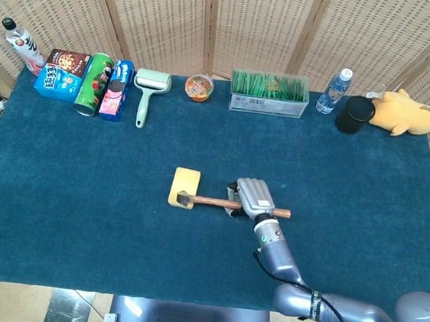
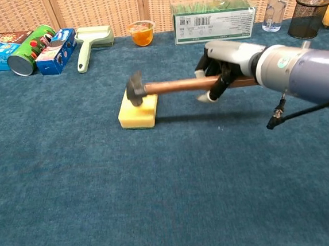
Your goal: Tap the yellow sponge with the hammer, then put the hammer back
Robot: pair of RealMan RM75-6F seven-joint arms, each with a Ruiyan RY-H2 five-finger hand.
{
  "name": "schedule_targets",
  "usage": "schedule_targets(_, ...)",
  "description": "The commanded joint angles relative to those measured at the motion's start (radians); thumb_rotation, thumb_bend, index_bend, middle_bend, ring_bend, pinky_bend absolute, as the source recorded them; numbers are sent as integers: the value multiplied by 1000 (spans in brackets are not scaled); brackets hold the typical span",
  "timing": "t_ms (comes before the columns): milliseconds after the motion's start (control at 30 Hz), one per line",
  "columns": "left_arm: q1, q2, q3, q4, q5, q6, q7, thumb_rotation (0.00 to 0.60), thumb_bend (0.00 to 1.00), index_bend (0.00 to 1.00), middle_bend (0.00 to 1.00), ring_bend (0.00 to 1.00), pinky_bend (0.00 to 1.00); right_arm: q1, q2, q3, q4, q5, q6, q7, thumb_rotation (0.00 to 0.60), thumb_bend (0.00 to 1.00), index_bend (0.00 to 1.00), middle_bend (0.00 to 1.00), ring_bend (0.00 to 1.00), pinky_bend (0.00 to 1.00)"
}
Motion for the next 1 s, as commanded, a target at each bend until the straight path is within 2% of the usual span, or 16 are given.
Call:
schedule_targets(33, -1, 0, 0, -3, 2, -1, 2, 600, 176, 117, 73, 0, 0, -57, 75, 85, -103, 38, -75, 243, 600, 374, 949, 1000, 1000, 1000)
schedule_targets(267, -2, 5, 4, -16, 2, -8, 13, 600, 175, 118, 72, 0, 0, -85, 147, 102, -147, 33, -179, 392, 600, 374, 950, 1000, 1000, 1000)
schedule_targets(500, -4, 6, 3, -24, 1, -10, 22, 600, 175, 117, 73, 0, 0, -42, 159, 51, -106, 56, -201, 356, 600, 373, 951, 1000, 1000, 1000)
schedule_targets(767, -6, 4, 1, -21, -7, -17, 21, 600, 175, 118, 73, 0, 0, 82, 126, -58, -9, 212, -144, 113, 600, 373, 951, 1000, 1000, 1000)
schedule_targets(933, -3, 4, -3, -14, -17, -14, 21, 600, 176, 118, 73, 0, 0, 192, 106, -144, 22, 398, -52, -143, 600, 373, 954, 1000, 1000, 1000)
schedule_targets(1000, -3, 4, -4, -13, -17, -14, 20, 600, 175, 118, 72, 0, 0, 218, 96, -157, 18, 451, -10, -209, 600, 373, 955, 1000, 1000, 1000)
